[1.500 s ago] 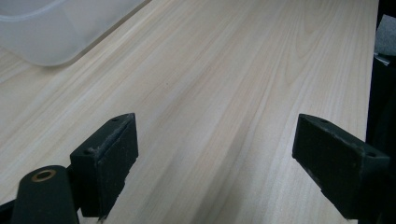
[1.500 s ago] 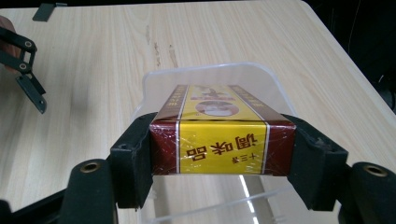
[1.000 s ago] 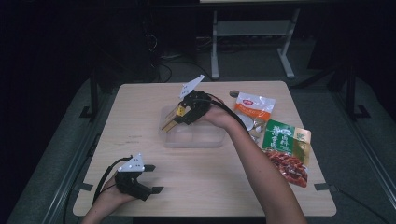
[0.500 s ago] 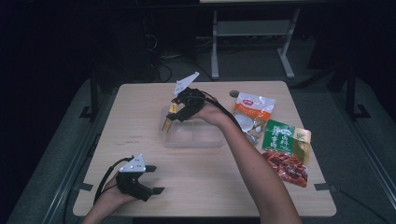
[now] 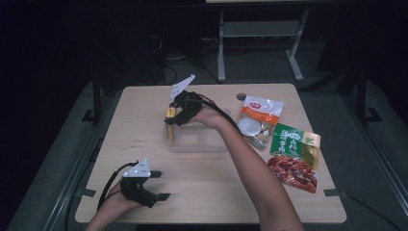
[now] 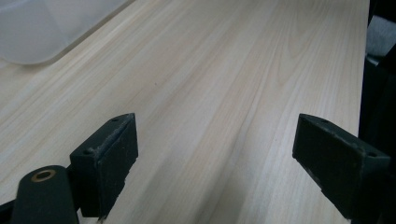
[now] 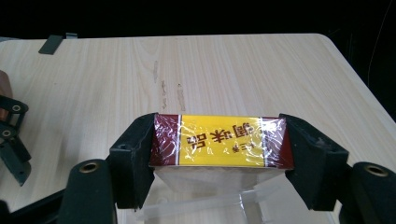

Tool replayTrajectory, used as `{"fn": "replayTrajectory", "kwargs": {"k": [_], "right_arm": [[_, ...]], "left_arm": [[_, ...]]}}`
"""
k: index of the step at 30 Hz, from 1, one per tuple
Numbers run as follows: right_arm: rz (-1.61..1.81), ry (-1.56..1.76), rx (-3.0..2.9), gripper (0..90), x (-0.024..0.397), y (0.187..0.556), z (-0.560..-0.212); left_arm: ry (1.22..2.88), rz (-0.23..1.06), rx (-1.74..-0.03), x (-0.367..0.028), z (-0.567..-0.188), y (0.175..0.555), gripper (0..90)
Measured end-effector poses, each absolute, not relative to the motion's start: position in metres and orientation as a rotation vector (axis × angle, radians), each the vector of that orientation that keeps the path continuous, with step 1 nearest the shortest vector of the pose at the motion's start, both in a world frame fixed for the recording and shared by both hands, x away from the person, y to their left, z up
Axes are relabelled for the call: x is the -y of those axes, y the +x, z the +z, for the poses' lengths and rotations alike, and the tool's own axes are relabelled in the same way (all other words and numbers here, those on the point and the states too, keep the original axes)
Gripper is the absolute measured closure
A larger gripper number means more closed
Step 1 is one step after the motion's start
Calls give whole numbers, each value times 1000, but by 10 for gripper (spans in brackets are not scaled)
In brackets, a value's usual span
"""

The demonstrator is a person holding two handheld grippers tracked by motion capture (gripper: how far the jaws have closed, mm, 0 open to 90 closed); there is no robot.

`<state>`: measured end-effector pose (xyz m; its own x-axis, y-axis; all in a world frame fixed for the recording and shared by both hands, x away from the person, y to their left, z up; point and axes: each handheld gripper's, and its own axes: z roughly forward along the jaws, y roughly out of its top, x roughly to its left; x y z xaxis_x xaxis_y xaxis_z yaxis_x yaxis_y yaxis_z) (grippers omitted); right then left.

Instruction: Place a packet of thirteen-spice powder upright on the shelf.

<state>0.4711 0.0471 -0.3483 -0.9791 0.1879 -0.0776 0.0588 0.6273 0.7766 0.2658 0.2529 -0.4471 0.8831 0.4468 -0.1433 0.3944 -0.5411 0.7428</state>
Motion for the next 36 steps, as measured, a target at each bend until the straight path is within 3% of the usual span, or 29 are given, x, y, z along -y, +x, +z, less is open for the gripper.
{"fn": "replayTrajectory", "kwargs": {"k": [19, 26, 36], "right_arm": [[1250, 244, -2766, 293, -59, 479, -373], [1301, 295, -2724, 229, -51, 477, -361], [1297, 329, -2708, 226, -27, 458, -348]], "left_arm": [[2180, 46, -616, -250, -448, 267, 132], [2186, 50, -619, -250, -449, 267, 133], [2193, 56, -624, -252, -448, 269, 135]]}}
